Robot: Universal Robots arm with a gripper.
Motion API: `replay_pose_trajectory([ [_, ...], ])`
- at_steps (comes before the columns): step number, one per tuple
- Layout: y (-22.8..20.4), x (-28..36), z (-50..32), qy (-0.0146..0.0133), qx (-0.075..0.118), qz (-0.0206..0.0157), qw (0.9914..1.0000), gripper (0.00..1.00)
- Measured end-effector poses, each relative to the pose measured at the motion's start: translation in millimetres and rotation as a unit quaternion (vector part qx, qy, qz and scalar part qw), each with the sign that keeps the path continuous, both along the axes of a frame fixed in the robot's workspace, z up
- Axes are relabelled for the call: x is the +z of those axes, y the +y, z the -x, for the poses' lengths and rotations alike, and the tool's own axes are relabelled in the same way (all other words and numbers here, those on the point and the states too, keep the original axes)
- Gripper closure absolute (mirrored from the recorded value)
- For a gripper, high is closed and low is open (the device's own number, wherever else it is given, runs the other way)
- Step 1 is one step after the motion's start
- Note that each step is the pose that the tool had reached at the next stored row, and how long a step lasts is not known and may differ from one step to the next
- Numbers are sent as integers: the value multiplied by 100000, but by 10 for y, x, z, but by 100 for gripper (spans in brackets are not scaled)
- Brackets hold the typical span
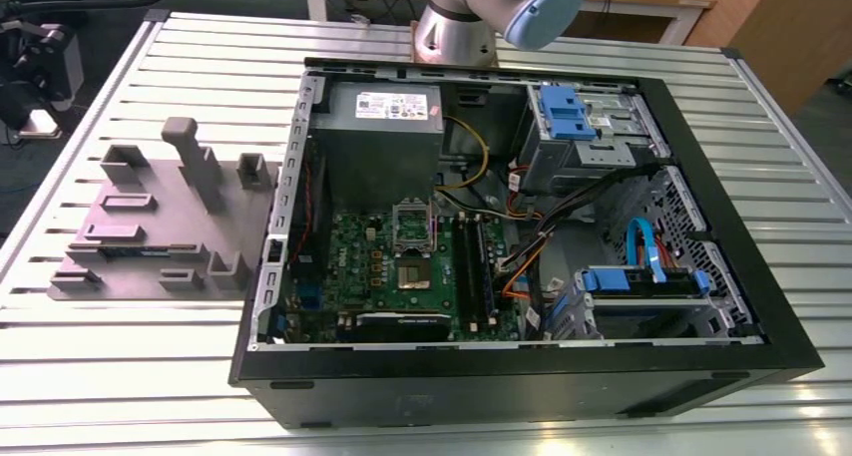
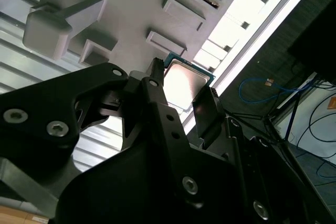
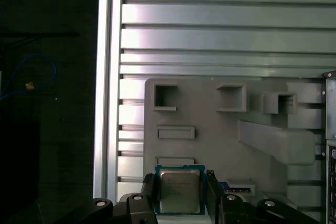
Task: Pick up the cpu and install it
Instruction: 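Pick up the cpu and move it towards the insertion slot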
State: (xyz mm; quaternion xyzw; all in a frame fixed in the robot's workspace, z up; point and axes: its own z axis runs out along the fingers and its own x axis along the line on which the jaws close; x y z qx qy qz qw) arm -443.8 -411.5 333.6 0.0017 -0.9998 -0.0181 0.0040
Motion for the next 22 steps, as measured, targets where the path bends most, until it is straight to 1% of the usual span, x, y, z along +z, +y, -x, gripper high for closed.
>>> replay_pose_trajectory([
  [22,0,108,0,-2,-54,-2,100000,53],
])
